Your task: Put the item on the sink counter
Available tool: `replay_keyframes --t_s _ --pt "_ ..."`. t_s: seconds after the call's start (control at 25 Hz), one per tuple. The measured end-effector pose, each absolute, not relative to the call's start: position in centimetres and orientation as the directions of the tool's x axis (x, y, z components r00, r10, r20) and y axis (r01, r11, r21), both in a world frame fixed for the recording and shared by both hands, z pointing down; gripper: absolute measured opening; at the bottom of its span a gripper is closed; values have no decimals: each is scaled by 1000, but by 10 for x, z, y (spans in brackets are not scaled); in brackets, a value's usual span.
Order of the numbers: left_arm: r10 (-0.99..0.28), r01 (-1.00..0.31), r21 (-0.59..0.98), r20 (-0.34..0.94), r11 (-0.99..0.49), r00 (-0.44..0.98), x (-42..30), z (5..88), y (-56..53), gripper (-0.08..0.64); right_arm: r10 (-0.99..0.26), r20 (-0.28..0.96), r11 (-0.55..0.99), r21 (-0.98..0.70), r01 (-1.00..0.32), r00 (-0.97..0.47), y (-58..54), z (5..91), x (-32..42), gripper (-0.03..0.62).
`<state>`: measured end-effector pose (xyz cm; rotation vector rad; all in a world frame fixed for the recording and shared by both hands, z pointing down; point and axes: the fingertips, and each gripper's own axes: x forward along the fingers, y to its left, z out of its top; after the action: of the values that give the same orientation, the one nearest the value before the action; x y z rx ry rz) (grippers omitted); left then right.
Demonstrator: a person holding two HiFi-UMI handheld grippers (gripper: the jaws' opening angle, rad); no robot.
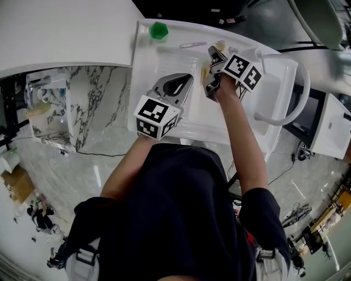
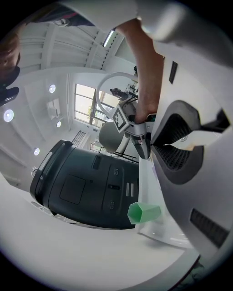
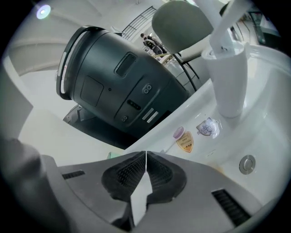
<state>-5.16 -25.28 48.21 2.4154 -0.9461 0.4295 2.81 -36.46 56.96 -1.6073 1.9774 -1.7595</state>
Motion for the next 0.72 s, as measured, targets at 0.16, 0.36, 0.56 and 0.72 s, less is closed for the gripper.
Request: replay_keyframes --t_s 0.16,0.36,0.56,0.72 --pt "-556 -705 336 443 -625 703 -49 475 -246 14 -673 552 -72 -711 -700 -492 -353 550 19 35" --pt "-586 -717 322 419 -618 693 -43 460 -240 14 -667 534 84 -639 -765 -519 -337 520 12 34" --pt "-616 -733 302 400 -610 678 -38 447 -234 14 -663 513 228 -555 -800 -545 -316 490 9 34" --pt "-644 -749 281 386 -599 660 -36 436 -234 14 -664 494 315 -496 -809 -561 -302 473 11 35"
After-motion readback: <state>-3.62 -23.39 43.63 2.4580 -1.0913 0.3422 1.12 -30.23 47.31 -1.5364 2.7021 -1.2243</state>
